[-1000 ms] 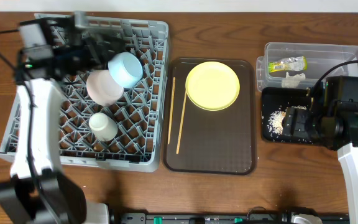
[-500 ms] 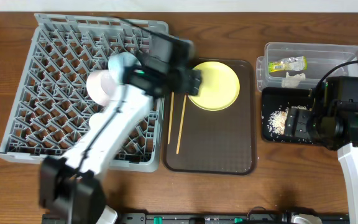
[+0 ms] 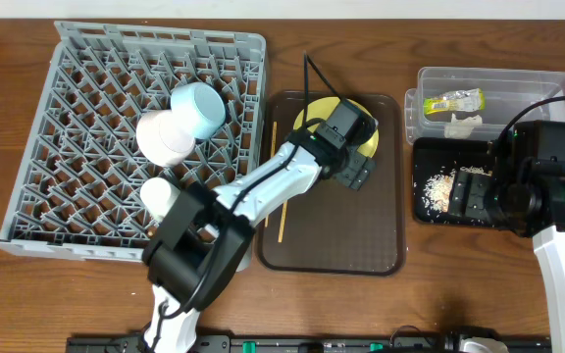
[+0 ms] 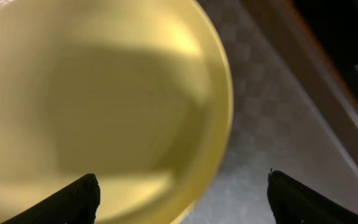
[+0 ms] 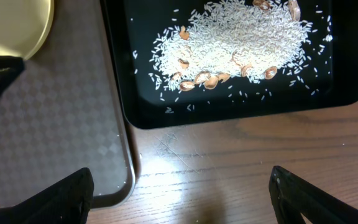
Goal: Sort waste into correct bins and load items into the dishwasher
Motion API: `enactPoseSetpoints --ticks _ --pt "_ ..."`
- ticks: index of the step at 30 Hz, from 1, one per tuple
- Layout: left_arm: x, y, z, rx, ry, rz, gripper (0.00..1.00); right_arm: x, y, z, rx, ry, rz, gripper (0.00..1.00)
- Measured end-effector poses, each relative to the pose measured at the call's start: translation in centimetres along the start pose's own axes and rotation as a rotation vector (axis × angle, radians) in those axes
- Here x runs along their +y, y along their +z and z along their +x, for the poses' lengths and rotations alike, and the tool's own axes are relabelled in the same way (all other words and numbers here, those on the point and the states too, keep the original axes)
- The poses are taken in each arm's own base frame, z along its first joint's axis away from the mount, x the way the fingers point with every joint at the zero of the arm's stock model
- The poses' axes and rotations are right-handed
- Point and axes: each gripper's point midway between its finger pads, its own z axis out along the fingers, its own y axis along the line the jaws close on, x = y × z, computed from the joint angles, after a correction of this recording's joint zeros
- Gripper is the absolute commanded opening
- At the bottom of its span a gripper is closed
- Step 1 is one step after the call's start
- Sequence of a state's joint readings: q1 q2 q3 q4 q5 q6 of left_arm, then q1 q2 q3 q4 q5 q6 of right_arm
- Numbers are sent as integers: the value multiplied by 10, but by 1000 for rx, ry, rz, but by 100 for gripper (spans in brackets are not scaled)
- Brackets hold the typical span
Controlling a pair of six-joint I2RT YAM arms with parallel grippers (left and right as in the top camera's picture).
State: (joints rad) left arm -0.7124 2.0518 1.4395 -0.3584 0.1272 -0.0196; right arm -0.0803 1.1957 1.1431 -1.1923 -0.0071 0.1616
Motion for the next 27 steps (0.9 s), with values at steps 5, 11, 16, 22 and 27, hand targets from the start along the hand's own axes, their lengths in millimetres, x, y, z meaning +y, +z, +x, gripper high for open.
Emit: enactPoseSetpoints --ticks 5,11,16,22,27 --pt "3 17 14 47 5 -7 68 0 0 0 0 0 0 88" --pt "-3 21 27 92 22 -3 34 0 0 0 0 0 0 88" --pt "-19 21 34 117 58 12 19 0 0 0 0 0 0 88" --pt "-39 20 38 125 99 27 6 0 0 2 7 0 1 88" --pt "-41 10 48 173 103 25 6 0 0 3 12 0 2 88"
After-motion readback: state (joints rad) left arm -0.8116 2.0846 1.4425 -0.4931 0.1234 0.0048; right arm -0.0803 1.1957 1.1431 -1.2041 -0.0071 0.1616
